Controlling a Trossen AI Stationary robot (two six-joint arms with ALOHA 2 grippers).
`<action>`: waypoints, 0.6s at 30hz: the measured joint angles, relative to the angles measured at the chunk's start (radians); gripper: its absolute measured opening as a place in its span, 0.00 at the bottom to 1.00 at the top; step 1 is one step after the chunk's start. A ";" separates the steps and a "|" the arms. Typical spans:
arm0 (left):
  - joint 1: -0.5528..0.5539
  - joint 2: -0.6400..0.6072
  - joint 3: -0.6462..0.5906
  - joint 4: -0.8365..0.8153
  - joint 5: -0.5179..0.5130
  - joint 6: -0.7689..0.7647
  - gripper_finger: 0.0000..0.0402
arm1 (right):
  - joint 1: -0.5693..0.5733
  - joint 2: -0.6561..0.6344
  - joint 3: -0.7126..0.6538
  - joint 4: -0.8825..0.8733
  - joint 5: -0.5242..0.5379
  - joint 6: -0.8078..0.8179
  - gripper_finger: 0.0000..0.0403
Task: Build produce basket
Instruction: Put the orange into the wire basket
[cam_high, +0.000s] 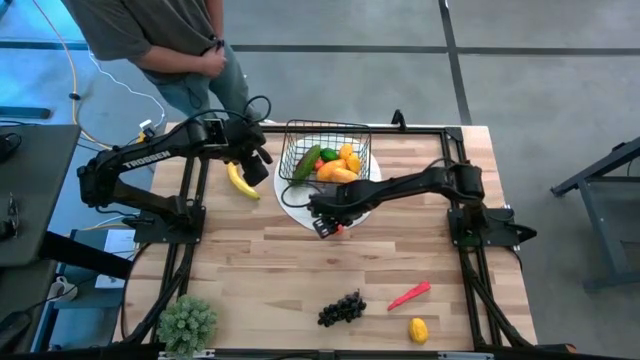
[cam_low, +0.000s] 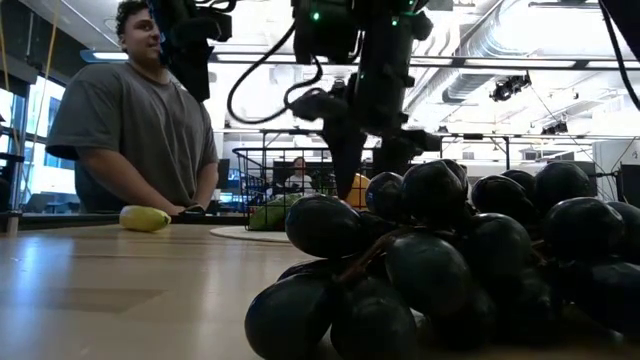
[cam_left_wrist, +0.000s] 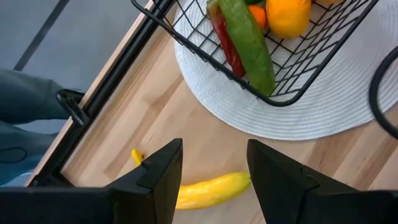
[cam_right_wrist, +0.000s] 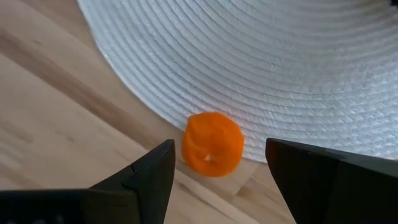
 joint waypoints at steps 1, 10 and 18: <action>0.000 0.000 0.000 0.000 0.000 0.000 0.42 | 0.000 0.008 0.000 0.000 0.000 0.003 0.58; 0.000 0.000 0.000 0.000 -0.001 0.026 0.42 | 0.006 0.060 0.000 0.021 -0.013 0.017 0.58; 0.000 0.000 0.000 0.000 -0.001 0.026 0.42 | 0.006 0.074 0.000 0.025 -0.016 0.017 0.55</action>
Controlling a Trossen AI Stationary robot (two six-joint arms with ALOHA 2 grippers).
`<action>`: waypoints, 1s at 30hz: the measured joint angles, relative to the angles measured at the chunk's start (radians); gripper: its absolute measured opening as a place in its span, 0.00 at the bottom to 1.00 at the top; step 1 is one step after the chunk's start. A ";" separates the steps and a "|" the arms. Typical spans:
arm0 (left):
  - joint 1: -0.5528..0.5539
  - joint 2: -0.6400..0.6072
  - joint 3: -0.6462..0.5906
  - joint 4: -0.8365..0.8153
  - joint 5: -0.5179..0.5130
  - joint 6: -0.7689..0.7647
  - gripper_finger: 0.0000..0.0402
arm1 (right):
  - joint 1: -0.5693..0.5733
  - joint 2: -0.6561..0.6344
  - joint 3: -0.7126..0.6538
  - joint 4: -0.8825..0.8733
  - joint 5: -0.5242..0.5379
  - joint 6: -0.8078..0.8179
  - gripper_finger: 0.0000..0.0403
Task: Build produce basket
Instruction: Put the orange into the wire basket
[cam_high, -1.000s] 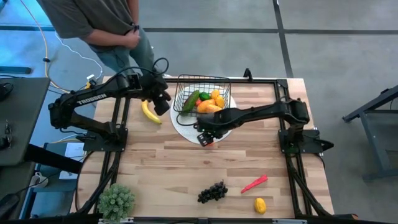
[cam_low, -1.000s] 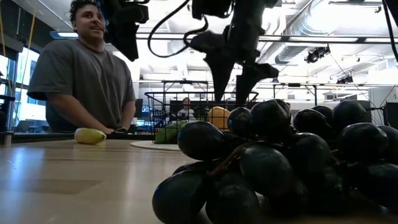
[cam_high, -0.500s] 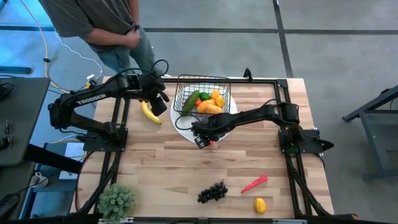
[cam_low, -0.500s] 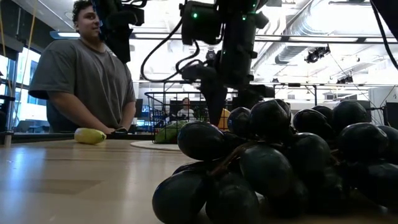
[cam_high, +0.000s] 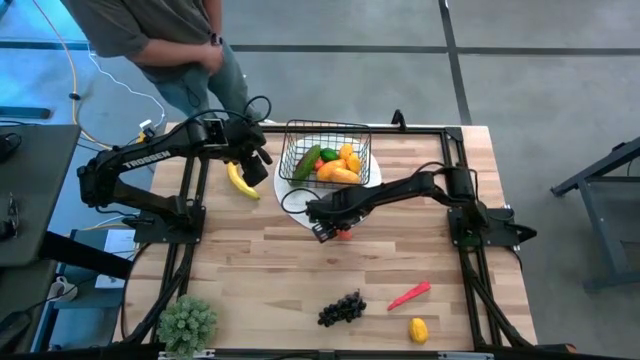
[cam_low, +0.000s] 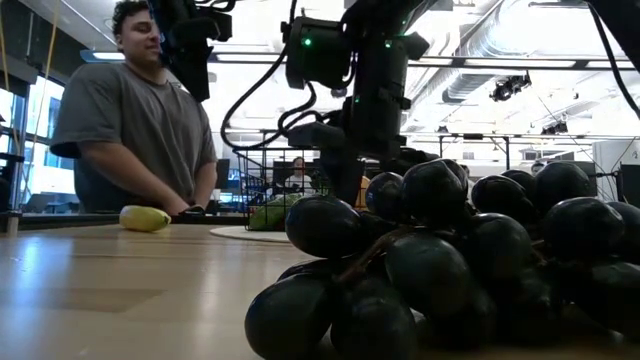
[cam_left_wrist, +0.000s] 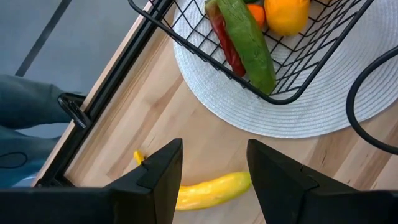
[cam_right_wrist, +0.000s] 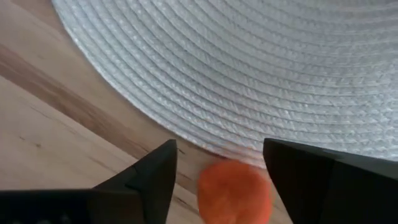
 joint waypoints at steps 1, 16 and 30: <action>0.000 0.000 0.000 0.000 0.000 0.000 0.42 | 0.000 0.000 0.000 -0.001 -0.008 0.000 0.53; 0.000 0.000 0.000 0.000 0.000 0.001 0.42 | 0.013 0.000 0.000 -0.048 -0.075 0.003 0.41; 0.000 0.000 0.000 0.003 0.000 0.019 0.42 | 0.042 -0.006 0.000 -0.107 -0.151 0.031 0.62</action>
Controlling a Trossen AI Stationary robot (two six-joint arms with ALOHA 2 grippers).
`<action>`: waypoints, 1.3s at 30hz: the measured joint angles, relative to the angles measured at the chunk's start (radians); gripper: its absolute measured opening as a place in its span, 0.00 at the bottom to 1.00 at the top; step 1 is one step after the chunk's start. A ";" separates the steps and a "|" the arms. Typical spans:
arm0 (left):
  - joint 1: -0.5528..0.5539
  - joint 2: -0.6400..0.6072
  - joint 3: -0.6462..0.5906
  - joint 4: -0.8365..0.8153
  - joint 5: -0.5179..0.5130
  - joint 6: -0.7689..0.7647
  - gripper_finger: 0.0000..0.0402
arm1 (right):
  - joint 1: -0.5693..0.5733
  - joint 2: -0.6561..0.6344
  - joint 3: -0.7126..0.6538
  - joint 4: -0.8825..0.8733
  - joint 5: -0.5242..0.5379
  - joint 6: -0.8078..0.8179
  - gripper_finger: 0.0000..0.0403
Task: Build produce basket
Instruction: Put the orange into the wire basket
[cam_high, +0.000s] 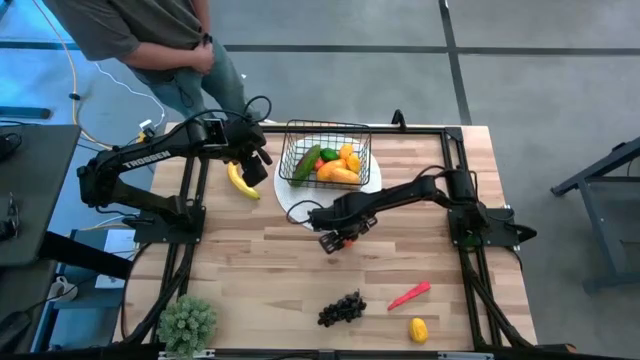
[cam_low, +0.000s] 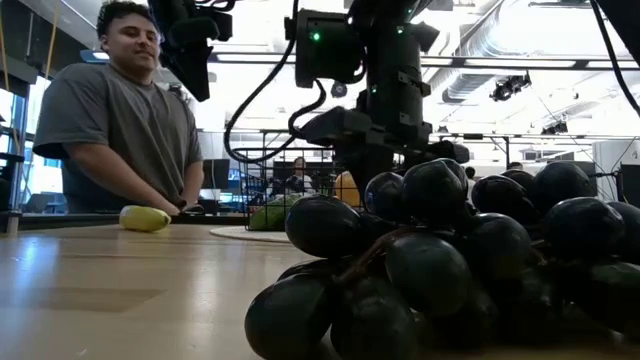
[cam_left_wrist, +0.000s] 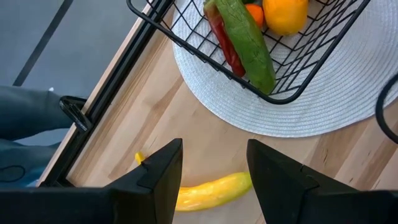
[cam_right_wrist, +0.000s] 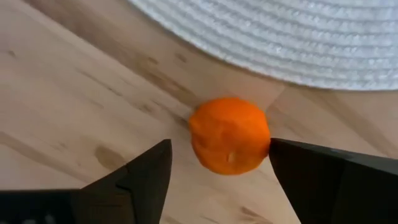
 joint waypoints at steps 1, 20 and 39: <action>0.000 0.000 0.000 0.000 0.000 0.000 0.42 | 0.004 0.000 0.000 0.002 0.000 0.005 0.62; 0.000 0.000 0.000 0.001 0.000 0.000 0.42 | 0.016 0.005 -0.045 0.046 0.001 0.074 0.46; 0.000 0.000 0.000 0.001 0.008 0.013 0.44 | -0.056 0.002 0.149 -0.115 0.047 -0.244 0.21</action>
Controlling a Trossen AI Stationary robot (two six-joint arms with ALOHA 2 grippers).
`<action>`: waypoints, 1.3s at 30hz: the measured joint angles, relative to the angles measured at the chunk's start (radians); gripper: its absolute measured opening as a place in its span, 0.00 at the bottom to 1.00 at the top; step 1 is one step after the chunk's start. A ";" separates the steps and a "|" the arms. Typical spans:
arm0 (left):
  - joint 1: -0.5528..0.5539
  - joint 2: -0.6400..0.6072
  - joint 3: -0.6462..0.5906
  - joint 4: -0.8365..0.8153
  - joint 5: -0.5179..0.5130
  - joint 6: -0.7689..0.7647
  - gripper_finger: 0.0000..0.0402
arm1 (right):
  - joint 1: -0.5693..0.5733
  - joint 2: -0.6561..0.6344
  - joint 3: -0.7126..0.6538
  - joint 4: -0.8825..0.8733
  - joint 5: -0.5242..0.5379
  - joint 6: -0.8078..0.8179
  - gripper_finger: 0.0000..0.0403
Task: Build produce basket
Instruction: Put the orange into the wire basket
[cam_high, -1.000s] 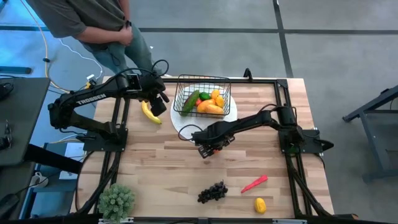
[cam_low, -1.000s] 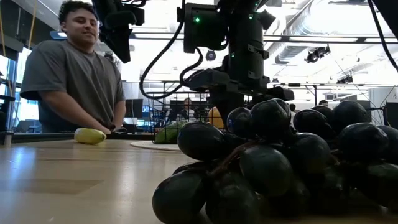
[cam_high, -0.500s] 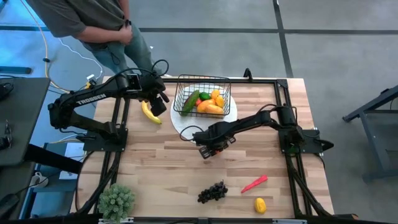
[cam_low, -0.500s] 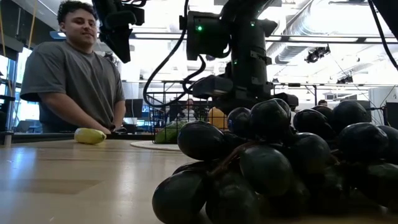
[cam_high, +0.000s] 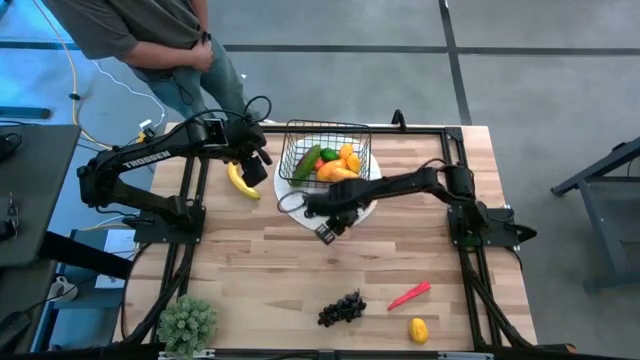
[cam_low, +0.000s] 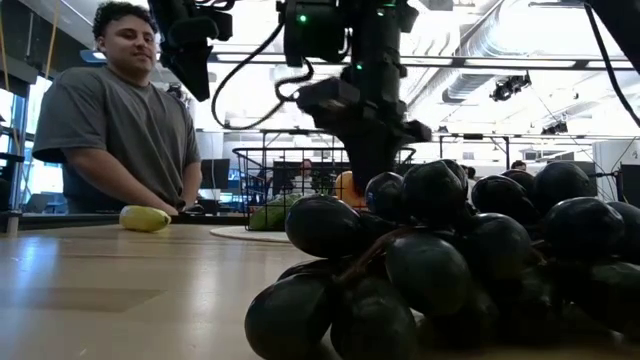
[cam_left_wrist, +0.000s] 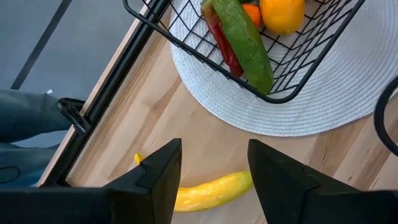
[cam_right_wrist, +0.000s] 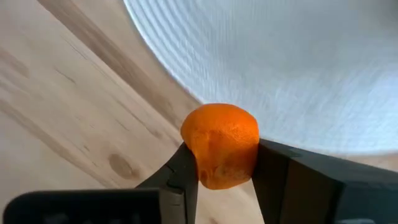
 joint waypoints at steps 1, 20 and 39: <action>0.000 0.000 0.000 0.000 0.000 0.004 0.45 | -0.010 0.000 0.020 -0.008 0.000 -0.033 0.21; 0.005 0.000 0.000 -0.064 -0.026 -0.189 0.61 | -0.236 -0.001 0.449 -0.192 0.033 -0.465 0.21; 0.005 0.000 0.000 -0.072 -0.027 -0.485 0.61 | -0.529 0.026 0.452 -0.147 0.035 -0.773 0.21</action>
